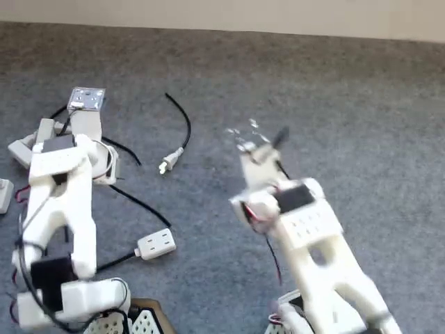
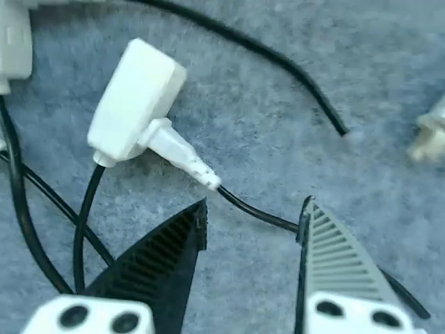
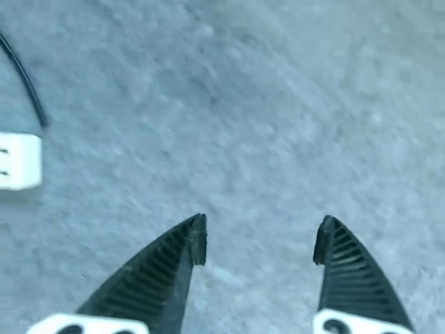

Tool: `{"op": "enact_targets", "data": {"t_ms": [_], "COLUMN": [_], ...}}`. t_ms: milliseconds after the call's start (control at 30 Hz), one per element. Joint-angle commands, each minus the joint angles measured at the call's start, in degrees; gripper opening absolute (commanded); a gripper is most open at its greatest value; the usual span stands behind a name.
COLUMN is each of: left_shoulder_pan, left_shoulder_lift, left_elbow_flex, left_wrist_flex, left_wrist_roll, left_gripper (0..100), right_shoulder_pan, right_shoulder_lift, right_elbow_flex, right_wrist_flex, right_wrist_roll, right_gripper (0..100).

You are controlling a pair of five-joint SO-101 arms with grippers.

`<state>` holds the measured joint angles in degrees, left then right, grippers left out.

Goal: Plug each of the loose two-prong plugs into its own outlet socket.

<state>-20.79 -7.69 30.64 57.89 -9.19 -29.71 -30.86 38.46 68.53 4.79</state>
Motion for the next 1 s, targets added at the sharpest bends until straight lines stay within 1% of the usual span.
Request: {"op": "enact_targets", "data": {"t_ms": [0,67,100,167,233,267,400,533,733,833,967], "left_shoulder_pan": [-6.4,-10.9,-13.1,-16.8,-19.8,-20.9,-24.0,-27.6,-31.3,-32.6,-35.0], "left_shoulder_lift": [5.6,6.1,6.2,6.5,6.6,6.6,6.7,6.7,6.7,6.7,6.6], "left_elbow_flex": [-9.2,-13.6,-15.9,-20.5,-23.9,-24.7,-24.3,-23.3,-18.3,-16.0,-15.8], "left_wrist_flex": [-0.7,-0.6,-0.6,0.4,2.5,3.3,3.4,2.8,-7.6,-10.2,-11.3], "left_wrist_roll": [1.1,1.1,1.1,1.0,-2.0,-3.9,-8.6,-12.0,-12.2,-12.3,-12.3], "left_gripper": [23,23,23,23,23,23,23,23,23,23,23], "right_shoulder_pan": [-4.6,-6.1,-6.6,-7.3,-7.2,-7.0,-6.9,-8.3,-10.7,-10.4,-9.7], "right_shoulder_lift": [17.8,26.4,30.6,38.9,46.7,50.5,62.4,70.5,80.6,85.6,93.0], "right_elbow_flex": [-17.0,-24.7,-28.5,-36.6,-44.7,-48.7,-65.2,-77.7,-94.0,-101.1,-106.0], "right_wrist_flex": [-0.9,-1.4,-1.5,-1.5,-1.5,-1.4,1.0,3.1,2.3,2.3,2.7], "right_wrist_roll": [-5.6,-12.2,-17.2,-29.5,-41.0,-44.3,-45.4,-45.5,-44.9,-44.9,-45.0], "right_gripper": [24.9,24.9,24.9,24.9,24.9,24.9,24.9,24.9,24.9,24.9,24.9]}}
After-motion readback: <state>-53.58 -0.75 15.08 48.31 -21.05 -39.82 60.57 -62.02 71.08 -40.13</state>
